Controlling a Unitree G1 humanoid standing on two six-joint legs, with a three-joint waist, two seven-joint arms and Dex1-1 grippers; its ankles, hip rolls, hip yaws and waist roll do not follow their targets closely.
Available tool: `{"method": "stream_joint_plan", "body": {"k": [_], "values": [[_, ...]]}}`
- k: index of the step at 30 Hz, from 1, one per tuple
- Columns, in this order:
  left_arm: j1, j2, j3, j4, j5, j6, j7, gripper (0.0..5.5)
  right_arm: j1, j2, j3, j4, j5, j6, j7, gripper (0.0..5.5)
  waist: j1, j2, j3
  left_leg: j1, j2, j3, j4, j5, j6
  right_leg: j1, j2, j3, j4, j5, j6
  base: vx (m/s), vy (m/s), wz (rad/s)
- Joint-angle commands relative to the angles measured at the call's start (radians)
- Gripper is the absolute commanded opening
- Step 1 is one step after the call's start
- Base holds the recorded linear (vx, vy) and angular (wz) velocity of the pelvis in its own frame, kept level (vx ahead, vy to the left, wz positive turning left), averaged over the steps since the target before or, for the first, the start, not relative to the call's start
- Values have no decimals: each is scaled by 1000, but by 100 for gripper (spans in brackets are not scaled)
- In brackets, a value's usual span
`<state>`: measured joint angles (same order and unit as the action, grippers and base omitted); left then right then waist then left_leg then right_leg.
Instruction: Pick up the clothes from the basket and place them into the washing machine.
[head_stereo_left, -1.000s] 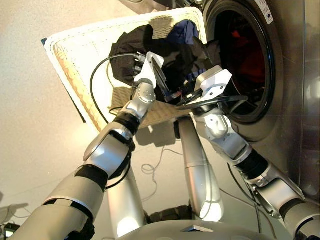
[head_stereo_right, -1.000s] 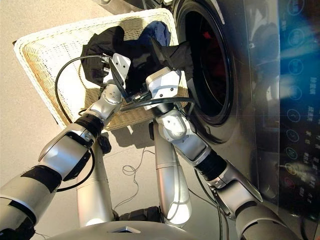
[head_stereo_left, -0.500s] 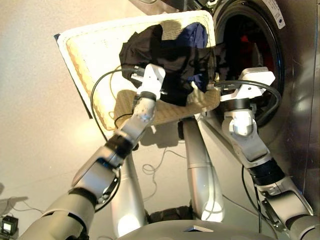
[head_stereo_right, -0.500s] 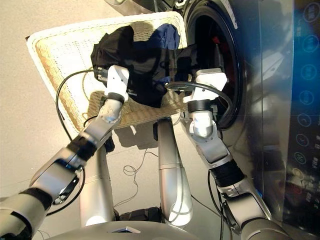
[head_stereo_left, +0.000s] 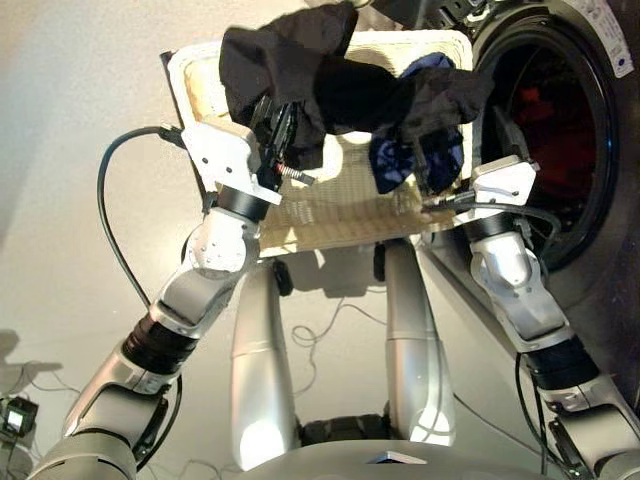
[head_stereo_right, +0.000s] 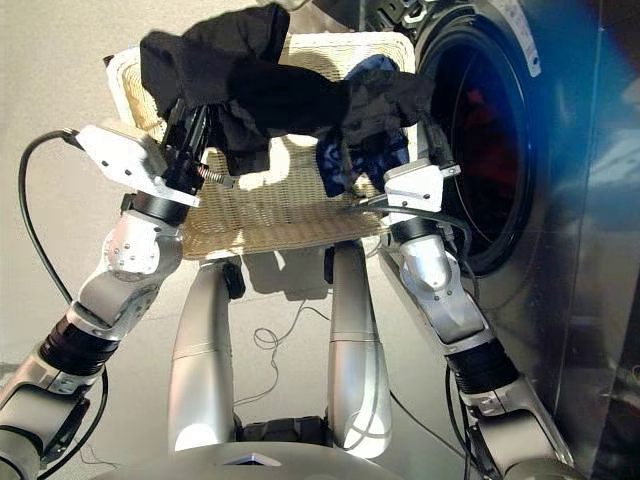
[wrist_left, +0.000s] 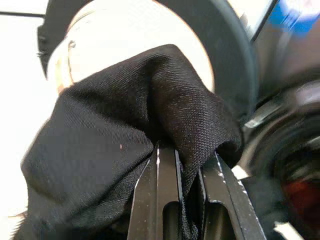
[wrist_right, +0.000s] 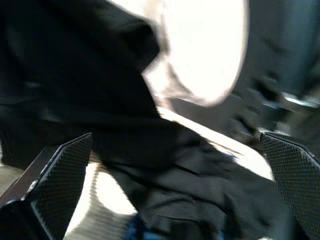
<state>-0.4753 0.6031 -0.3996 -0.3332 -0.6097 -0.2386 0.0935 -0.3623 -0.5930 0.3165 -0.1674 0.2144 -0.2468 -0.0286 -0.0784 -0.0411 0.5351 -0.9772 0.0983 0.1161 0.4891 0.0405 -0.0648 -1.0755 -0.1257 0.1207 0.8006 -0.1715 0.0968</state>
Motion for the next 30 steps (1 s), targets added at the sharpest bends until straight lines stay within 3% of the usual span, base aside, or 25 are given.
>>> {"method": "stream_joint_plan", "body": {"k": [1,3,5,11,21,22,23,24,30], "values": [[-18,-5,-16,-146,-118,-76,-114,0,-152,-324,107,-78,19,-20,115,550,-14,28,-15,12,41,-44,169,-133,-42,49,11,-21,-193,190,46,0,0,0],[-44,-4,-58,-148,-140,-64,-144,0,-254,-327,183,-50,3,1,136,550,-9,31,-15,17,42,-44,167,-131,-44,53,9,-20,-194,190,46,0,0,0],[-87,-27,-117,-136,-183,-61,-165,0,-396,-254,276,33,12,13,124,550,3,41,-15,25,40,-42,163,-127,-44,57,7,-19,-194,192,47,0,0,0],[-82,-76,-167,-123,-240,-37,-191,0,-590,-135,364,149,-47,26,100,550,24,59,-15,30,36,-36,155,-122,-43,55,8,-14,-191,192,44,0,0,0],[-75,-101,-185,-109,-271,-15,-196,0,-658,-51,325,169,-147,24,31,550,29,64,-15,23,33,-36,161,-122,-41,52,5,-13,-194,194,42,0,0,0],[-79,-100,-183,-106,-266,-17,-192,0,-648,-45,310,165,-156,19,18,436,27,65,-15,24,32,-36,160,-122,-40,52,5,-13,-193,193,42,0,0,0],[-74,-102,-172,-103,-260,-19,-185,0,-631,-47,293,153,-179,15,6,170,25,64,-15,22,32,-37,162,-123,-39,51,5,-13,-191,192,41,0,0,0],[-74,-102,-172,-103,-260,-19,-185,0,-630,-47,292,152,-179,15,7,0,25,64,-15,22,32,-37,162,-123,-39,51,5,-13,-191,192,41,0,0,0],[-58,-95,-150,-101,-225,-27,-162,0,-475,-62,187,118,-268,0,-71,0,16,62,-15,17,32,-37,165,-126,-35,47,4,-16,-185,187,41,0,0,0]]}}
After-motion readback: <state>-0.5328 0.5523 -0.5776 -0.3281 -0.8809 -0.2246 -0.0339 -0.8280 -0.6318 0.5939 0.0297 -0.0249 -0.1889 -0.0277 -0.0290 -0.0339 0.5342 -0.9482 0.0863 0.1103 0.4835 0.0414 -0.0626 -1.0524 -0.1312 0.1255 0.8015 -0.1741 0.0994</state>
